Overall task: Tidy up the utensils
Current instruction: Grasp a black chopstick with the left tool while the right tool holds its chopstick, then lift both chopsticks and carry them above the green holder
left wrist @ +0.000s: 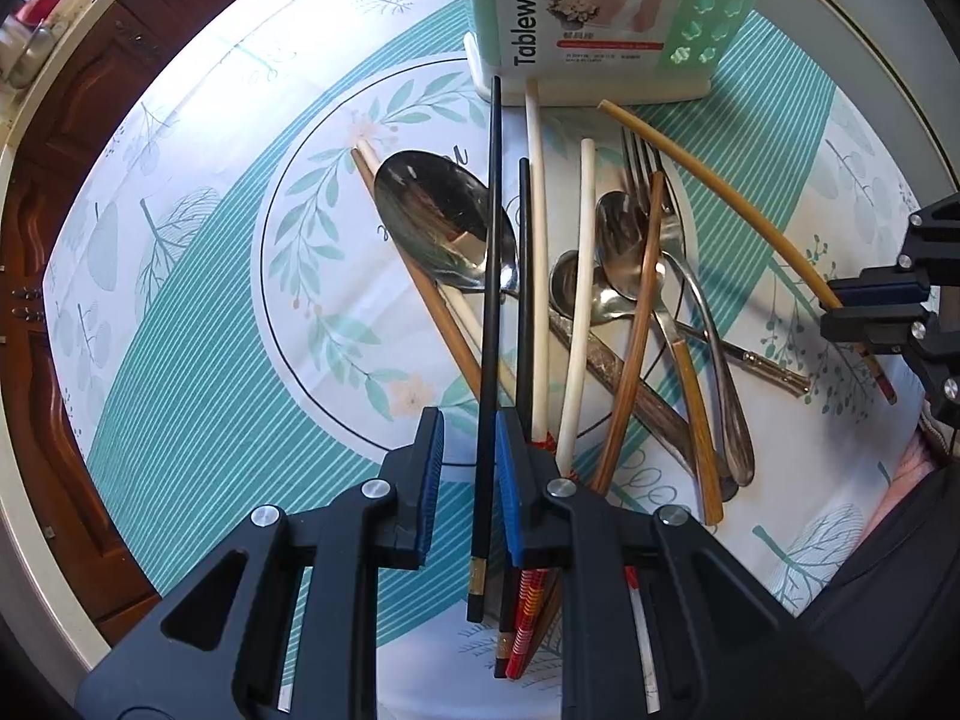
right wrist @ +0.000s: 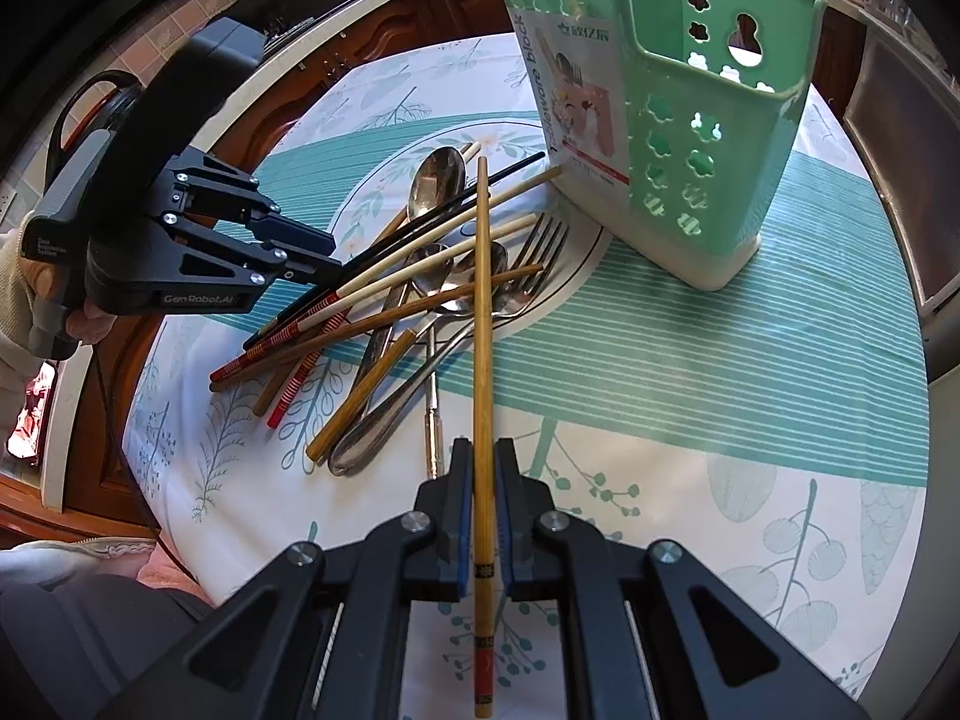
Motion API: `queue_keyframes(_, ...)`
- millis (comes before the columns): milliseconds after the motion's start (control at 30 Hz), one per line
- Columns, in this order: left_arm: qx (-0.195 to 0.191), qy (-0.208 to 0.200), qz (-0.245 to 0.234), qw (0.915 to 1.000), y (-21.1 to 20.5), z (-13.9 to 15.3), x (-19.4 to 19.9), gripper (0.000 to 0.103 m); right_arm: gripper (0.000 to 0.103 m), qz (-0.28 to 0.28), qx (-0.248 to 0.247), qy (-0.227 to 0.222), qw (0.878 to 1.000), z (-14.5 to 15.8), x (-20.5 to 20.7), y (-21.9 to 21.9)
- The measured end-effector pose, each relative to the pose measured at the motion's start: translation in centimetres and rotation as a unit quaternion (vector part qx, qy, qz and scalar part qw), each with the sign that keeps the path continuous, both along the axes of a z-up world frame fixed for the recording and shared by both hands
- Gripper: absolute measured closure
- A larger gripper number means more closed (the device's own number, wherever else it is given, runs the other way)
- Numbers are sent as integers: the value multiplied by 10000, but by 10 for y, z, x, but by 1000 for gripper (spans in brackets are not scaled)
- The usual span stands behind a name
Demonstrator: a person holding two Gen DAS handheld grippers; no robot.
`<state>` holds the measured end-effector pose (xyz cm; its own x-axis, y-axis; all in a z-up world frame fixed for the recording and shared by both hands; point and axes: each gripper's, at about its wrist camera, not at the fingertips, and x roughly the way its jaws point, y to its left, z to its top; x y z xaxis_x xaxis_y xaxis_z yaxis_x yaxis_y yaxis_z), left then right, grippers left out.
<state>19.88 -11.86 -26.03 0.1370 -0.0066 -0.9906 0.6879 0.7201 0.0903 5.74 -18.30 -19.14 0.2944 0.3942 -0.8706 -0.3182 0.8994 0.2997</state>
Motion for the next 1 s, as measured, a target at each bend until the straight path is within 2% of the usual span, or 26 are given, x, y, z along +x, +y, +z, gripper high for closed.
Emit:
queue_keyframes(167, -86, 167, 115, 9998, -4, -8, 18, 88, 96, 3, 3, 9, 10000, -1, 0, 0)
queue_keyframes(333, -362, 650, 394, 9964, 1, -14, 35, 88, 96, -10, 13, 66, 10000, -3, 1, 0)
queue_keyframes(433, -531, 767, 532, 9942, 5, -14, 43, 96, 96, -29, 8, 92, 10000, -4, 2, 0)
queue_keyframes(767, -567, 341, 763, 9949, 17, 5, 16, 99, 96, -73, 0, 76, 9999, -3, 1, -3)
queue_keyframes(900, -830, 69, 963, 9919, 25, 22, 1, 99, 96, -48, 22, -8, 10000, 3, -1, -1)
queue_keyframes(1000, -1131, -330, 1093, 9870, 28, 47, -16, 99, 96, -10, 108, -175, 9998, 12, -5, -2)
